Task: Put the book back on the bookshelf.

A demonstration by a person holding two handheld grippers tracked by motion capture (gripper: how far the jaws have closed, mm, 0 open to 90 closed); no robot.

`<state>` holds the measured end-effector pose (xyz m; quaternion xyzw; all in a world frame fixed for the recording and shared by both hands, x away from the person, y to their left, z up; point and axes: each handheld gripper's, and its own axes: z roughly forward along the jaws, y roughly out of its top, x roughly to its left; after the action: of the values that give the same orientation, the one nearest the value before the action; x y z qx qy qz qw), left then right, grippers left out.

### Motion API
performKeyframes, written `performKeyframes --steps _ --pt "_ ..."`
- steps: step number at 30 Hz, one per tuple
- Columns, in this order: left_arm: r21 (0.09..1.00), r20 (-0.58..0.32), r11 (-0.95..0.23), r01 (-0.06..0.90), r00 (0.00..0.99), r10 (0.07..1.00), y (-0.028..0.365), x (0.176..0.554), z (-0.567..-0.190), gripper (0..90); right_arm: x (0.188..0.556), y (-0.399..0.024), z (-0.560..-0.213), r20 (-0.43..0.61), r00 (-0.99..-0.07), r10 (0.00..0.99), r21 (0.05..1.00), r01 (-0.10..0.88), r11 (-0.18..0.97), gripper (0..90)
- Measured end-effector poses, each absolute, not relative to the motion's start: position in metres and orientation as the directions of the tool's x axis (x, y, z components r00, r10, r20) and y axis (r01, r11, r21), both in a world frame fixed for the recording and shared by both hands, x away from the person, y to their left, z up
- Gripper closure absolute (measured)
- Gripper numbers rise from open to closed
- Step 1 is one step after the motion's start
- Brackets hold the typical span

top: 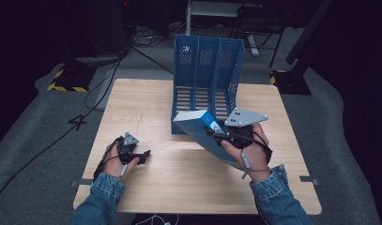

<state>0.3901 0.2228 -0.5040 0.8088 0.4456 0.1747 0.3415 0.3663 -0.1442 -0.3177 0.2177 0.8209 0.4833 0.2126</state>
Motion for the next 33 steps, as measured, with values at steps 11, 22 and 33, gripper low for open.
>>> performKeyframes --steps 11,22,33 --pt "0.704 -0.024 -0.371 0.605 0.543 0.839 0.222 0.392 -0.504 27.4 0.370 -0.161 -0.302 -0.076 -0.798 0.598 0.915 0.183 0.360 61.8" --pt "0.706 -0.022 -0.372 0.602 0.544 0.839 0.221 0.393 -0.504 27.4 0.374 -0.180 -0.277 -0.049 -0.769 0.637 0.942 0.177 0.286 61.9" --pt "0.705 -0.019 -0.374 0.602 0.544 0.839 0.220 0.393 -0.504 27.1 0.388 -0.197 -0.257 -0.019 -0.743 0.669 0.957 0.179 0.226 61.8"
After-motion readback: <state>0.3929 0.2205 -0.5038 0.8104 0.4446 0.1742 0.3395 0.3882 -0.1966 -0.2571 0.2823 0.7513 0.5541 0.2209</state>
